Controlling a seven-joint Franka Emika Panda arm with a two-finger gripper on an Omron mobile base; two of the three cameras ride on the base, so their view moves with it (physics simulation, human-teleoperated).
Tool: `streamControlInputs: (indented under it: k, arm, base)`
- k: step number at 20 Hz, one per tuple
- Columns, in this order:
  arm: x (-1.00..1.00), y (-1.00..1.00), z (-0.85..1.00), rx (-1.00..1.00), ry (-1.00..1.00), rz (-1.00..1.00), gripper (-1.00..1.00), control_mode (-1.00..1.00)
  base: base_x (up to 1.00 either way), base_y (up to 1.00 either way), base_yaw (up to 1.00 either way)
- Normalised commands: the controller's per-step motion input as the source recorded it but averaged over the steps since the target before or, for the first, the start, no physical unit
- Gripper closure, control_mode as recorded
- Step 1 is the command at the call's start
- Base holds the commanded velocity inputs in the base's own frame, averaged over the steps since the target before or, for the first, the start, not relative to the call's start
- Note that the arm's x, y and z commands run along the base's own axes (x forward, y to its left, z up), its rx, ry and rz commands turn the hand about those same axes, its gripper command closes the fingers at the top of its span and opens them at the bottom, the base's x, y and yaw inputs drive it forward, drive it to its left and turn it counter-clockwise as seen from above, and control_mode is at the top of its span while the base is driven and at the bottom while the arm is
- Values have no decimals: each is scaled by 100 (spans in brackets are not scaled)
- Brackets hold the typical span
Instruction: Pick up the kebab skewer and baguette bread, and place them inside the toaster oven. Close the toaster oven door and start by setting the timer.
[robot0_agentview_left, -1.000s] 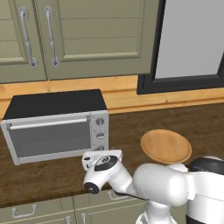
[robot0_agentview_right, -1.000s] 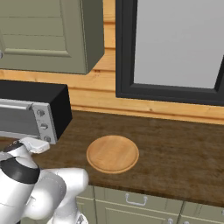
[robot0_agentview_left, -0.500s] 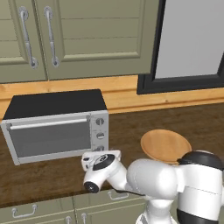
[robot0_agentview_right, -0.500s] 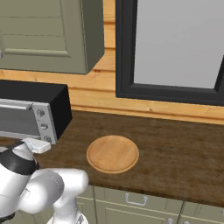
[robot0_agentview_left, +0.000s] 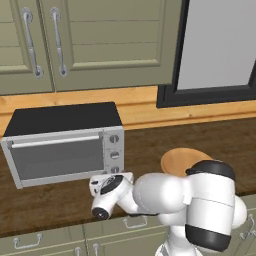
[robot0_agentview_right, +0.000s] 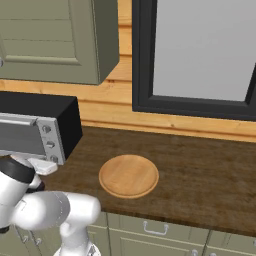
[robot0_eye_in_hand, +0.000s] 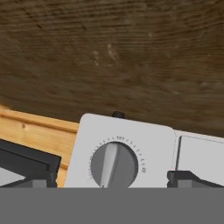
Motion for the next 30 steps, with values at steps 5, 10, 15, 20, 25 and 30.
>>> streamControlInputs:
  k: [5,10,15,20,25,30]
  arm:
    - [16,0,0,0,0,0,-100,-100]
    - [12,-2,0,0,0,0,-100,-100]
    - [8,-9,0,0,0,1,-100,-100]
    - [0,-36,0,0,0,1,-100,-100]
    - [6,-33,0,0,0,3,-100,-100]
    - [15,-21,0,0,0,2,-100,-100]
  base:
    - [0,0,0]
    - [0,0,0]
    - [0,0,0]
    - [0,0,0]
    - [0,0,0]
    - [0,0,0]
